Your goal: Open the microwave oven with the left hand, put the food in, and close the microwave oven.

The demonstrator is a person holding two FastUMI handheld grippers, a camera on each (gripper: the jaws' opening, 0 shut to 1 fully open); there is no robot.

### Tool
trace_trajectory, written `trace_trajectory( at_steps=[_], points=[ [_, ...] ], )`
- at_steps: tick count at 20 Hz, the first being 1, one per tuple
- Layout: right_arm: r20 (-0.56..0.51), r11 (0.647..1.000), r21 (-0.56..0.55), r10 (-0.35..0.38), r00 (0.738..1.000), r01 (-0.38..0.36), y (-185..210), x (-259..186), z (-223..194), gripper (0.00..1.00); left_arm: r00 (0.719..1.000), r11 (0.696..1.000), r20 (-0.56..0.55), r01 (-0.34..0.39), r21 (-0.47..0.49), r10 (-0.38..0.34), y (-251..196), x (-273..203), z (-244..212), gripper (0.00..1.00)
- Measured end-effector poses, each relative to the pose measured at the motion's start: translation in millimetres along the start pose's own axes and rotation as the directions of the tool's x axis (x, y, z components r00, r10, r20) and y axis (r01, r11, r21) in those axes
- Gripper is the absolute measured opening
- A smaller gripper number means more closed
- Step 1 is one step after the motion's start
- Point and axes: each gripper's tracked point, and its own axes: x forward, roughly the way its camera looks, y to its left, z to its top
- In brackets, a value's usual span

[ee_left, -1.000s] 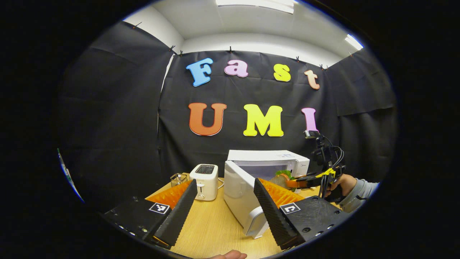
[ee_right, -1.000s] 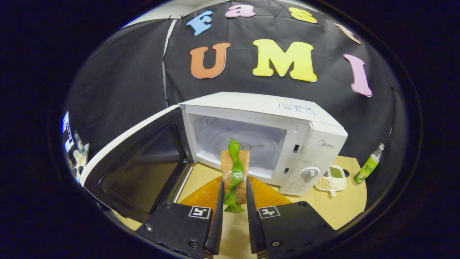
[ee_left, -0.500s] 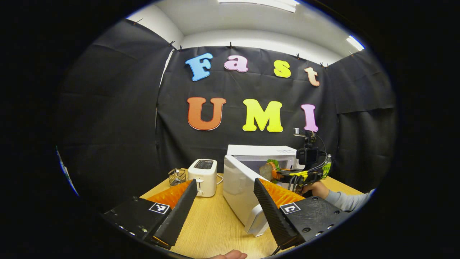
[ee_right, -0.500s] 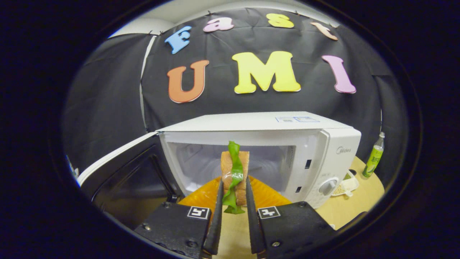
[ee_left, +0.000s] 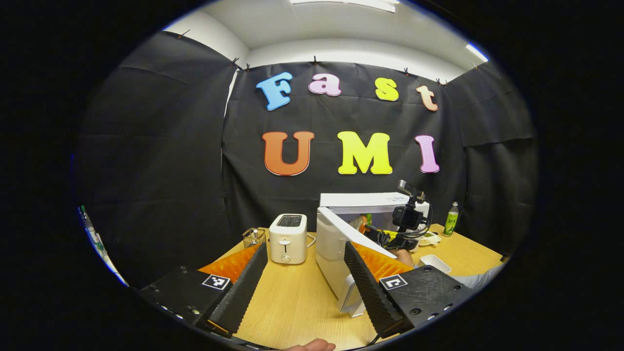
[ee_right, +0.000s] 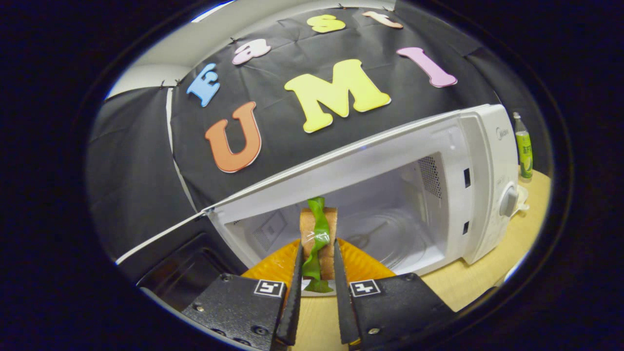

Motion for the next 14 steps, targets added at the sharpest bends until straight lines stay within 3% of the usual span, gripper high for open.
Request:
trace_trajectory(
  at_steps=[6,14],
  points=[
    [-0.006,0.972,0.229,-0.053,0.999,0.053,-39.4,46.9,7.8,0.36,0.999,0.998,-0.03,0.009,-0.065,-0.011,6.1,-0.4,-8.5,0.95],
    [-0.026,0.967,0.217,-0.128,0.991,0.13,-65.0,63.5,-20.5,0.37,0.999,0.997,-0.047,-0.005,-0.082,0.001,14.2,8.1,-24.6,0.95]
  ],
)
